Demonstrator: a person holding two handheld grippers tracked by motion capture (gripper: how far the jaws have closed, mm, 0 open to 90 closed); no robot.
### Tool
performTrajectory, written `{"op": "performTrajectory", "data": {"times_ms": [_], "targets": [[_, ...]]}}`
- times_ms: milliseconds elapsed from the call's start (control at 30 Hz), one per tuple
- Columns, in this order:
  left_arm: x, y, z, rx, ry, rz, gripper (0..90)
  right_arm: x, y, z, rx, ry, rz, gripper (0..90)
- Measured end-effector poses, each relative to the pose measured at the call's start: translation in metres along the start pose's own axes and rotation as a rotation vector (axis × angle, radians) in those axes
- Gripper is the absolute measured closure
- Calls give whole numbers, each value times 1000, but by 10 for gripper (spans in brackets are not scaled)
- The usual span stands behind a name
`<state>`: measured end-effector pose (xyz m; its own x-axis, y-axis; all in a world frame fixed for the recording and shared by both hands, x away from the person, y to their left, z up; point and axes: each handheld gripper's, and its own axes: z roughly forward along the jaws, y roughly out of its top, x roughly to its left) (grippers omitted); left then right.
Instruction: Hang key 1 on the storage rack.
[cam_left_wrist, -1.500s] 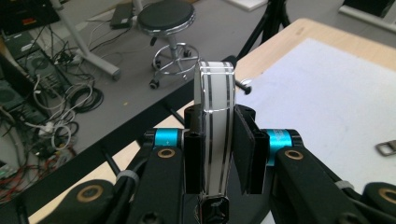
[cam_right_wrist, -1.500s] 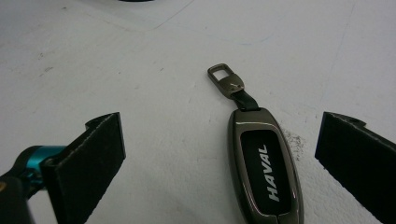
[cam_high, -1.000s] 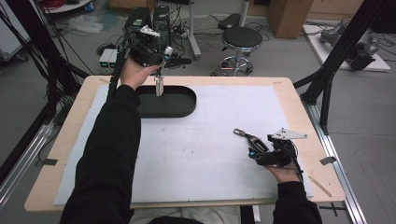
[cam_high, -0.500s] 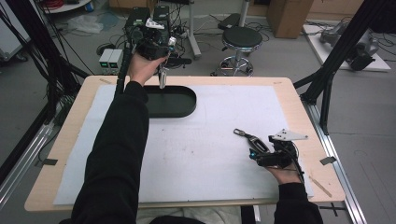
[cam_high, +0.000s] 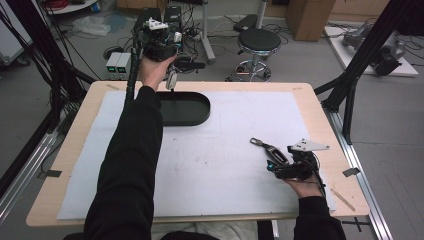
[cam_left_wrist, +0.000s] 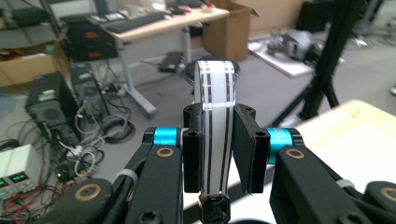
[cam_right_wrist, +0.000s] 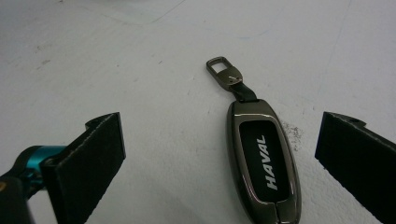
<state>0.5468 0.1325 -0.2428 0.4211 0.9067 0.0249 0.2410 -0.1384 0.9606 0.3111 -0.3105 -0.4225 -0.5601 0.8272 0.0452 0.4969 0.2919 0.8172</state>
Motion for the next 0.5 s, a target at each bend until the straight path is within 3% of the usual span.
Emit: {"op": "performTrajectory", "data": {"times_ms": [67,200,367,433,500], "targets": [[4,-1,3,19,-17,-11,741,1,-1,0,12,1,-6,8],[3,-4,2,57,-21,26,723,-2,-2,0,15,-5,-6,8],[11,-6,-14,-15,-38,-9,397,1,0,0,3,-7,-15,8],[15,-6,-18,11,-44,-19,189,1,0,-1,-2,-7,-12,8],[19,-7,-23,54,-87,-15,87,1,0,-1,-4,-7,-8,8]]}}
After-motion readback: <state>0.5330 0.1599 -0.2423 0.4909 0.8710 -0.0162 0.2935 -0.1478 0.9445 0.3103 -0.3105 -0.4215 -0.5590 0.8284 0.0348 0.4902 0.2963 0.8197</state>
